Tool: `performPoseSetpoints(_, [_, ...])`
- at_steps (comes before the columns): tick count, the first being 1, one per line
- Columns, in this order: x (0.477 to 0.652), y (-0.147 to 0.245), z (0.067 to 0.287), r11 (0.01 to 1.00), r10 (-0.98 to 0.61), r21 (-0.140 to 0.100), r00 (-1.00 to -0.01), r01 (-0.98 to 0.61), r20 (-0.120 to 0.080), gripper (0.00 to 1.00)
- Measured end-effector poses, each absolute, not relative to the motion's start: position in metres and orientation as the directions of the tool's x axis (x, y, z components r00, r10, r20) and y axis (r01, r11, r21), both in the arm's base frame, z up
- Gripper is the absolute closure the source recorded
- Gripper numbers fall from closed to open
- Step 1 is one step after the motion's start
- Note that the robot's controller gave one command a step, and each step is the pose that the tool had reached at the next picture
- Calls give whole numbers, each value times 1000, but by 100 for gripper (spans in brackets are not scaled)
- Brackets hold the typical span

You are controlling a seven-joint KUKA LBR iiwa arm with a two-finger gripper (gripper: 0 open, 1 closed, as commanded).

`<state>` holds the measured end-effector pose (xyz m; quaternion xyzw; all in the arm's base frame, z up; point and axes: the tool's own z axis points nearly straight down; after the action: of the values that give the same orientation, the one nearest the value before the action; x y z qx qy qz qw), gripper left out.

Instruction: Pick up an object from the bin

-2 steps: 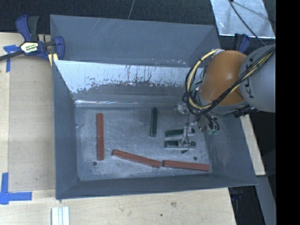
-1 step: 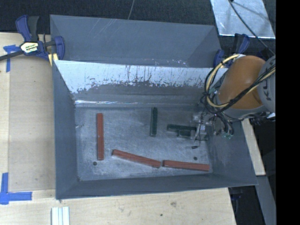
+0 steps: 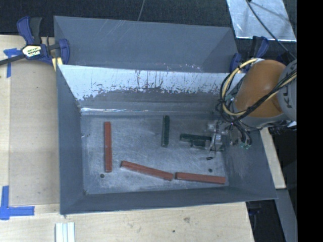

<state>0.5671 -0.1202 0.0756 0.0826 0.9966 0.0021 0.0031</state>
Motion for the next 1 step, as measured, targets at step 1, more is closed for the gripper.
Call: performPoseSetpoints(1, [617, -137, 170, 951, 309, 0, -951, 309, -4, 100])
